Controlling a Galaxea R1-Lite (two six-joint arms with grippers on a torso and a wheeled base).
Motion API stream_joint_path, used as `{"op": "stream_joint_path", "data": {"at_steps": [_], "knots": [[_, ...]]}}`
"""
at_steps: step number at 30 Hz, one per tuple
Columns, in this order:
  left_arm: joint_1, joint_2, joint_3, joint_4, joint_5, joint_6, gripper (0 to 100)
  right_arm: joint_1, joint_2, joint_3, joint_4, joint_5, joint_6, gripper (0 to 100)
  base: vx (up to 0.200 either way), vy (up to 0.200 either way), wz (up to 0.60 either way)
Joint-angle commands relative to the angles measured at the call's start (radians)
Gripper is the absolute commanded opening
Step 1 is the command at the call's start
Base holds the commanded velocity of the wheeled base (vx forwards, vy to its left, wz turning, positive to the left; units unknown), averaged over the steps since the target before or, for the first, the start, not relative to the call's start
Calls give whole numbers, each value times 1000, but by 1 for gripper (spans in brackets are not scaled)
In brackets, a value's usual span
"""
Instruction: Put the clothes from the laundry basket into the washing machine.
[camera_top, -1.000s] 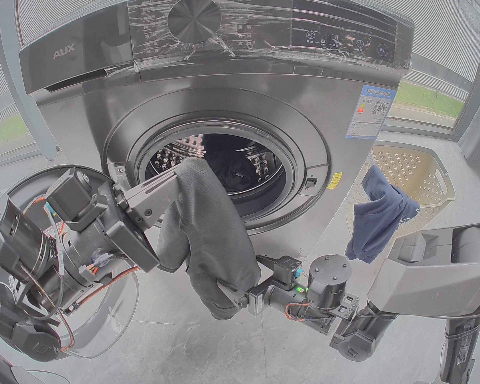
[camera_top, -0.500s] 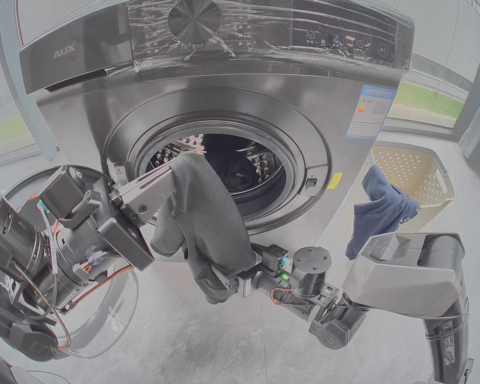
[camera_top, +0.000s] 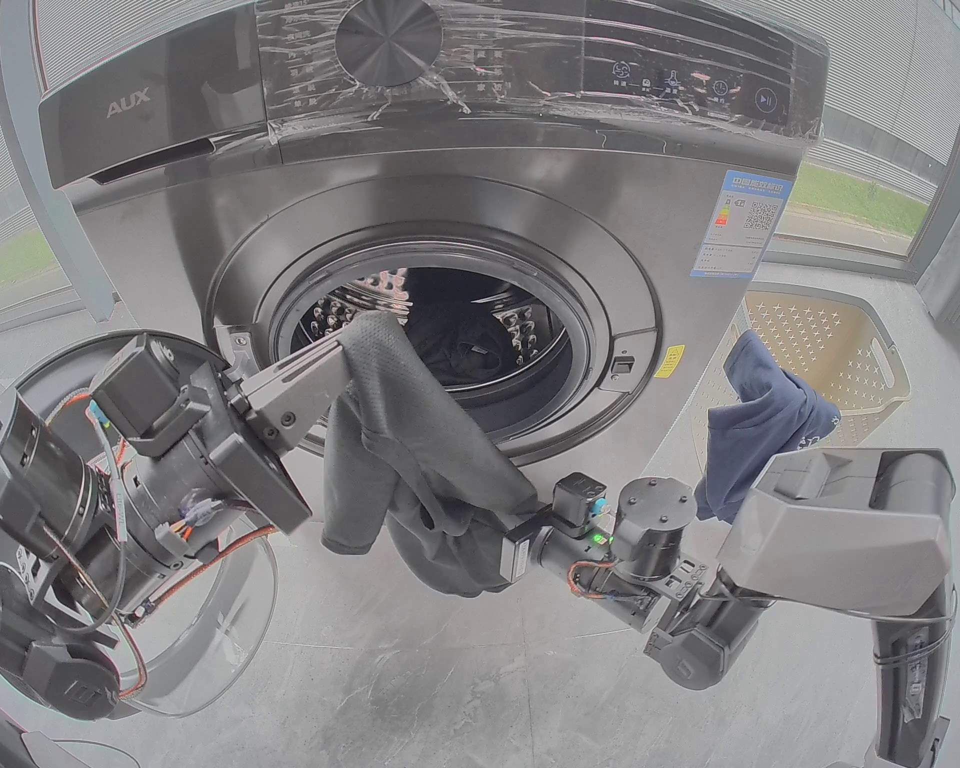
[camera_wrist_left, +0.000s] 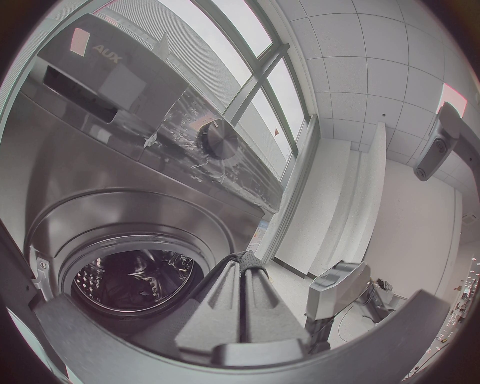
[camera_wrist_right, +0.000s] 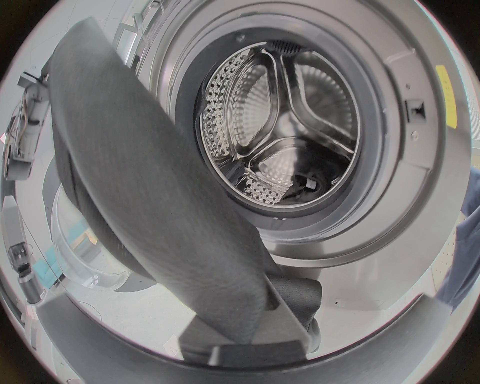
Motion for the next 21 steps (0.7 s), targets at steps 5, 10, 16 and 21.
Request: {"op": "stream_joint_path", "data": {"at_steps": [5,10,16,21], "knots": [[69,62,30,1,-1,6,0,-34,-237,132,-3,-1,2,0,0,0,0],[77,98,63,1,-1,6,0,-36,-317,171,-3,-6,3,0,0,0,0],[97,180,127,-1,-2,55,0,-31,-380,178,-1,-24,17,0,0,0,0],[89,241,164,-2,-1,93,0,-19,-402,175,2,-26,17,0,0,0,0]]}}
